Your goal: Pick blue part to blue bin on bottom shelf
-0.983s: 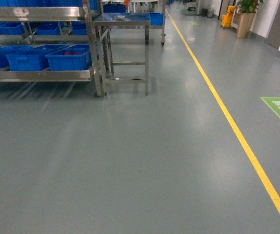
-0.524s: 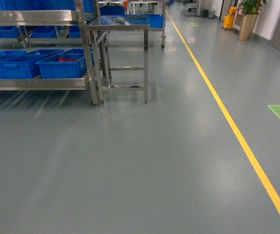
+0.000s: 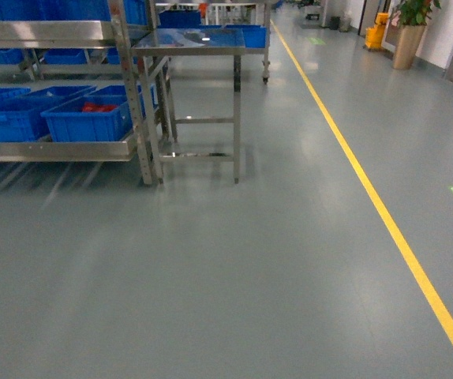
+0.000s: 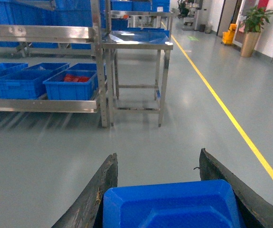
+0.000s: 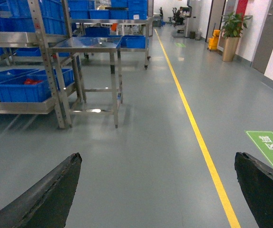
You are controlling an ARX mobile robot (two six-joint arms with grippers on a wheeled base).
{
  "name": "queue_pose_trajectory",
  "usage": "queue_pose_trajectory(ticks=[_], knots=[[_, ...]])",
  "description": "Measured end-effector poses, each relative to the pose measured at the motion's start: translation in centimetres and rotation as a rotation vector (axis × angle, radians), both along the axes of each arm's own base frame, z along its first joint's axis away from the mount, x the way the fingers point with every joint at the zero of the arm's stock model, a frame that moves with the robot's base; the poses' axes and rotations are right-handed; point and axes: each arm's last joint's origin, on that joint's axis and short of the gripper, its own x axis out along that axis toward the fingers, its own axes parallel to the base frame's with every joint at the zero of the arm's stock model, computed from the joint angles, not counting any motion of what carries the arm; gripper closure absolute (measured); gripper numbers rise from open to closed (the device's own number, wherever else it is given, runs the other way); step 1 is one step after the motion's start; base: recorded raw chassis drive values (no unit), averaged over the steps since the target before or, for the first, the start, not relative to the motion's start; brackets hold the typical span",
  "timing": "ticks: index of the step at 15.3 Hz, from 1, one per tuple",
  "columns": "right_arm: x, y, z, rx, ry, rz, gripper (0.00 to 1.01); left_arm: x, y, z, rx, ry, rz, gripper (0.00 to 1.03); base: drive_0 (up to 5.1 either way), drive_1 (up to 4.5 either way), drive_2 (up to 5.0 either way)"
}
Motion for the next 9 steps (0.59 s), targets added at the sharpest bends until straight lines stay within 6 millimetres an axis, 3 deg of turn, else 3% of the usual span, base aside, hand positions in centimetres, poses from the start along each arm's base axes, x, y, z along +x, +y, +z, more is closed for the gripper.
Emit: queue_pose_trajectory(ticks=[9], knots=[[0.00, 0.00, 0.05, 0.000, -0.005, 0.000, 0.03, 0.01, -0.01, -0.01, 0.000, 0.002, -0.002, 0.59, -0.1, 4.27, -4.4]])
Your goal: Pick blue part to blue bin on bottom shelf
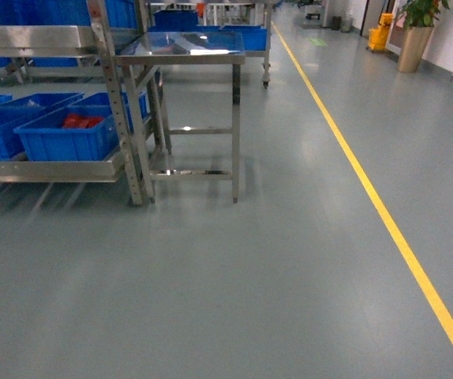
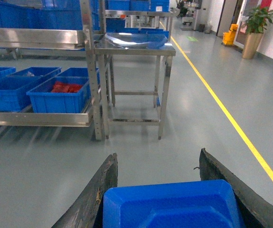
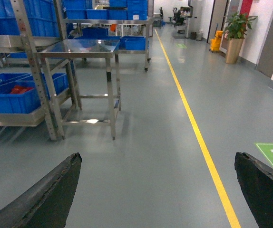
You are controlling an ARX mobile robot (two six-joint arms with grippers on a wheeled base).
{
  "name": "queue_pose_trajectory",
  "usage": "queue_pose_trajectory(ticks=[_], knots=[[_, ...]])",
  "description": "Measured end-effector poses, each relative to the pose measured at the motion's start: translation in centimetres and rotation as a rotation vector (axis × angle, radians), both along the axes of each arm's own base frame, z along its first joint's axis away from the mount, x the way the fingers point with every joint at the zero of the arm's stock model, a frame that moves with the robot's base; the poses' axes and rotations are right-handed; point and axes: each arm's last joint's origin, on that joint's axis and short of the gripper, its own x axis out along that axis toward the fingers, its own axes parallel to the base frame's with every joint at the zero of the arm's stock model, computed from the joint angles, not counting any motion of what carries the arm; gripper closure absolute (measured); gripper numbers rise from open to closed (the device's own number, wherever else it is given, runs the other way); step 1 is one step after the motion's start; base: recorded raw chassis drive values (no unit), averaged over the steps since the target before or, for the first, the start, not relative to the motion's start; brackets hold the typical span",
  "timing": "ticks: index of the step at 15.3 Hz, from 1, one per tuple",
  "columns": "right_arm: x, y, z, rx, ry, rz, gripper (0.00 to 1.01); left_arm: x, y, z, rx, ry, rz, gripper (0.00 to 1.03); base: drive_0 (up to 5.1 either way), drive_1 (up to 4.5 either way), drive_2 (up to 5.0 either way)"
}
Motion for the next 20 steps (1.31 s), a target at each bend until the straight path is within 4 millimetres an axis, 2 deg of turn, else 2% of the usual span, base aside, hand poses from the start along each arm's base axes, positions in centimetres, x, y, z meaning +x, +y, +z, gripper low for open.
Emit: queue_pose_trajectory(ticks=[20], knots=[[0.00, 0.00, -0.05, 0.000, 0.005, 0.000, 0.03, 0.00, -0.01, -0.01, 0.000, 0.001, 0.000, 0.59, 0.0, 4.37, -4.3]])
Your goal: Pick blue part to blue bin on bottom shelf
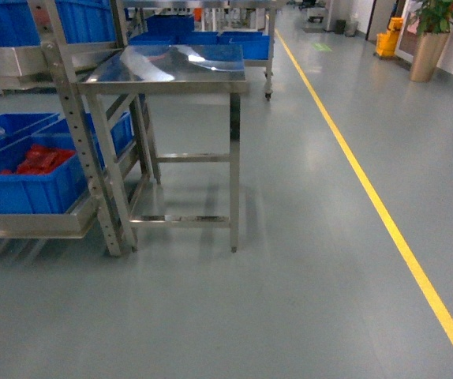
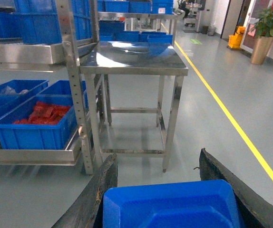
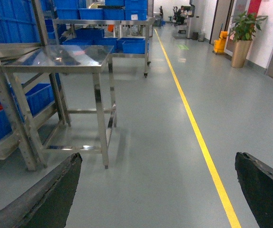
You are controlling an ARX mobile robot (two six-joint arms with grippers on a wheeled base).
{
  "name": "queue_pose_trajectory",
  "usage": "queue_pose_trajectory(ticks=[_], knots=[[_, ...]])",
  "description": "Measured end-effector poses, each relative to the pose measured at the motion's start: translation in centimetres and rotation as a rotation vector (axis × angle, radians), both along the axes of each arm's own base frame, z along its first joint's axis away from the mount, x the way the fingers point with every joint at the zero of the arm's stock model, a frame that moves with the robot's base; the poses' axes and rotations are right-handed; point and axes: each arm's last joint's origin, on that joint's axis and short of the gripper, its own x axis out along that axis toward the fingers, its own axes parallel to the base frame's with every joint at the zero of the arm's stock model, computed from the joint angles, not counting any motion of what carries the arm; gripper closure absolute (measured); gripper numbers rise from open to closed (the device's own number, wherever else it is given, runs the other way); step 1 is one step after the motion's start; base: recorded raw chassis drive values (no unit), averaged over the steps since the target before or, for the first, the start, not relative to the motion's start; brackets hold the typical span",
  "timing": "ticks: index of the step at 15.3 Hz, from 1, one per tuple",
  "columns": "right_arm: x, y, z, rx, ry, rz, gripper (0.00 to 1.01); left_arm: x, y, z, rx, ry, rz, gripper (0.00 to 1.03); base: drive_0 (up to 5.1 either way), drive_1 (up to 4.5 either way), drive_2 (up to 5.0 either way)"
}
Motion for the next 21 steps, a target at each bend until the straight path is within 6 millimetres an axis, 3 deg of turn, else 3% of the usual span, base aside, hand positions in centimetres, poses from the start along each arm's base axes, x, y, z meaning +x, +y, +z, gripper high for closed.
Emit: queue_pose_trajectory(ticks=[18, 21], knots=[[0.00, 0.00, 0.01, 0.000, -0.002, 0.000, 0.03, -0.01, 0.00, 0.02, 0.000, -0.002, 0.000, 0.59, 0.0, 4.34, -4.3], [0.00, 0.00, 0.04, 0.000, -0.005, 0.000, 0.03, 0.04, -0.01, 0.06, -0.001, -0.005, 0.000, 0.59, 0.0, 0.00, 0.0]])
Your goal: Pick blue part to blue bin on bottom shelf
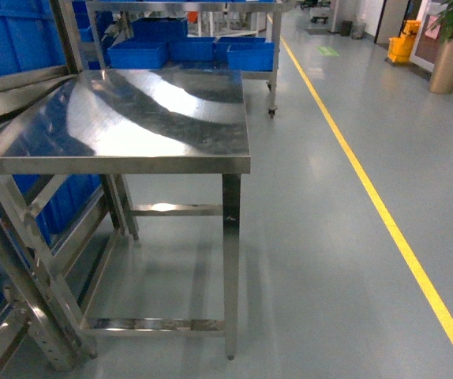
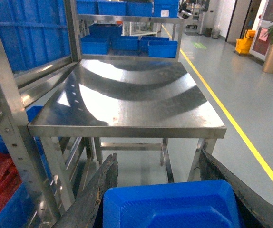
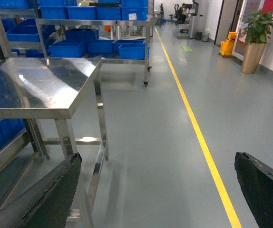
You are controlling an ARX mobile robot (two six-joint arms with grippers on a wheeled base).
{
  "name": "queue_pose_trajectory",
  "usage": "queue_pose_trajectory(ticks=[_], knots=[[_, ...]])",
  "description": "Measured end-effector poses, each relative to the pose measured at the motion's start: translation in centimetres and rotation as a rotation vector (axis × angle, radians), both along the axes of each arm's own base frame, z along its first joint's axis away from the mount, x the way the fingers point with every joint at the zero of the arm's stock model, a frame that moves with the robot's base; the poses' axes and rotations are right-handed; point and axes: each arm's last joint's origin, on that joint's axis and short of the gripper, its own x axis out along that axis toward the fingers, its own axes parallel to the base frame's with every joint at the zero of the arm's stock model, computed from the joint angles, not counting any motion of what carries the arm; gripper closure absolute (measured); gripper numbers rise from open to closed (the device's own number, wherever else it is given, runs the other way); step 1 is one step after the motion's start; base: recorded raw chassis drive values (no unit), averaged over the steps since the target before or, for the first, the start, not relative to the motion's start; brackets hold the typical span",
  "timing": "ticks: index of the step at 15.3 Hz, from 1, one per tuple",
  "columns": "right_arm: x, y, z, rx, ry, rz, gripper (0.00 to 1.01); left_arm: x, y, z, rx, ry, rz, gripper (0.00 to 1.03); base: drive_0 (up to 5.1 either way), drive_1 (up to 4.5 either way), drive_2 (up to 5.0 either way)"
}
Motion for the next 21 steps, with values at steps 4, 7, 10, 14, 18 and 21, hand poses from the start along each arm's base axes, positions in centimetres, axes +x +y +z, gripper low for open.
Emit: queue_pose_trajectory(ticks=[4, 7, 10, 14, 18, 21], knots=[[0.00, 0.00, -0.02, 0.000, 0.002, 0.000, 0.03, -0.03, -0.02, 0.02, 0.000, 0.000, -0.002, 0.59, -4.6, 1.19, 3.7], [0.00, 0.00, -0.03, 0.000, 0.003, 0.000, 0.03, -0.02, 0.02, 0.02, 0.000, 0.000, 0.002, 0.59, -4.6, 1.22, 3.8], [0.00, 0.00, -0.03, 0.000, 0.003, 0.000, 0.03, -0.03, 0.01, 0.04, 0.000, -0.003, 0.000, 0.59, -4.8, 1.13, 3.6], [0.00, 0.00, 0.00, 0.000, 0.000, 0.000, 0.03, -0.06, 0.01, 0.10, -0.001, -0.006, 0.000, 0.59, -4.8, 2.03, 3.0], [0.00, 0.00, -0.03, 0.000, 0.003, 0.000, 0.03, -0.05, 0.01, 0.07, -0.001, -0.003, 0.000, 0.59, -4.9, 2.49, 2.5], [0.00, 0.00, -0.03, 0.000, 0.003, -0.001, 0.03, -0.04, 0.01, 0.04, 0.000, -0.002, 0.000, 0.59, -5.0, 2.50, 2.5]])
